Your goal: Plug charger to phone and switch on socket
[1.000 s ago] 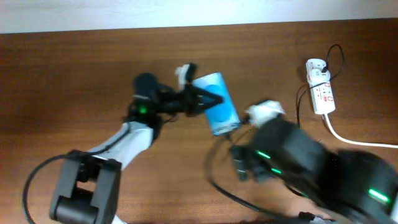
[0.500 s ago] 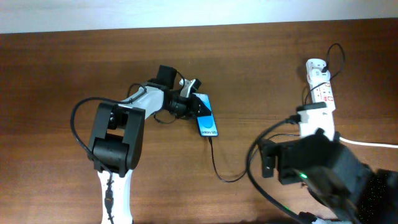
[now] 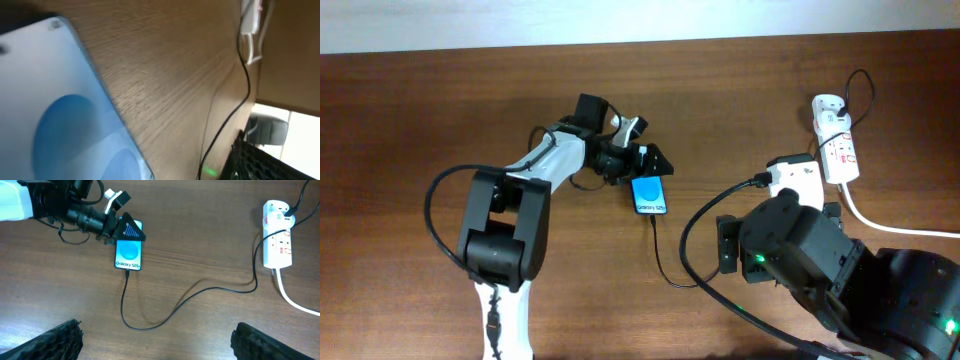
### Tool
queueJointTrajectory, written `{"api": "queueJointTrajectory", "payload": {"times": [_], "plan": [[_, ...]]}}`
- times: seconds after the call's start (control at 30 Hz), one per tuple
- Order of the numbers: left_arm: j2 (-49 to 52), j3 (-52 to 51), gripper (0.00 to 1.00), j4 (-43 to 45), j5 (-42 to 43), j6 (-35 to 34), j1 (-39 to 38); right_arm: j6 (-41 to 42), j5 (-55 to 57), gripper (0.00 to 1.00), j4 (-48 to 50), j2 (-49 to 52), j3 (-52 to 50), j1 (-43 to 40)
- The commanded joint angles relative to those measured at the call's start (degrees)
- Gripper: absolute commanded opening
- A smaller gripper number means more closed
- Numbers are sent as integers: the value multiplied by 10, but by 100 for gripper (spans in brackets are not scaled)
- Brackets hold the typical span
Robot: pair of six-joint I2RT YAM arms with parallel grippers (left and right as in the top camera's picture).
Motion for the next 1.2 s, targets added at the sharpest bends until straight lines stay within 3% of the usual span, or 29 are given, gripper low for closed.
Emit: {"api": "queueJointTrajectory", "payload": {"times": [0.0, 0.23, 0.37, 0.4, 0.5, 0.53, 0.6, 0.73, 0.8, 0.9, 0.93, 1.0, 1.07, 1.1, 1.17], "plan": [[37, -24, 99, -65, -169, -48, 8, 7, 16, 99, 2, -1, -2, -2], [37, -24, 99, -123, -213, -45, 18, 11, 21, 99, 5, 2, -2, -2], [37, -11, 99, -138, -207, 79, 13, 11, 36, 99, 14, 34, -2, -2], [37, -11, 99, -136, -207, 88, 6, 25, 45, 99, 15, 45, -2, -2], [37, 7, 99, -136, -235, 108, 2, 216, 108, 99, -13, 70, -2, -3], [37, 30, 99, -135, -228, 101, 2, 245, 113, 99, -19, 73, -2, -3], [37, 46, 99, -126, -191, 92, 1, 245, 113, 99, -21, 73, -2, -3], [36, 50, 99, -116, -195, 92, 0, 244, 116, 99, -27, 73, -2, -6], [8, 87, 99, -157, -208, 92, 20, 267, 125, 99, -67, 73, -2, -68], [-196, 109, 99, -222, -310, 92, 53, 278, 97, 98, -93, 72, -23, -278], [-277, 108, 99, -237, -358, 92, 44, 278, 92, 87, -87, 72, -39, -349], [-408, 74, 99, -240, -417, 96, 12, 272, 79, 49, -53, 73, -81, -450], [-546, -23, 99, -241, -473, 88, 6, 108, -28, 4, 103, 91, -132, -570], [-599, -63, 99, -241, -506, 64, 6, 57, -81, 4, 153, 120, -133, -612], [-688, -115, 99, -242, -588, 40, 6, 51, -133, 4, 191, 198, -133, -675]]}}
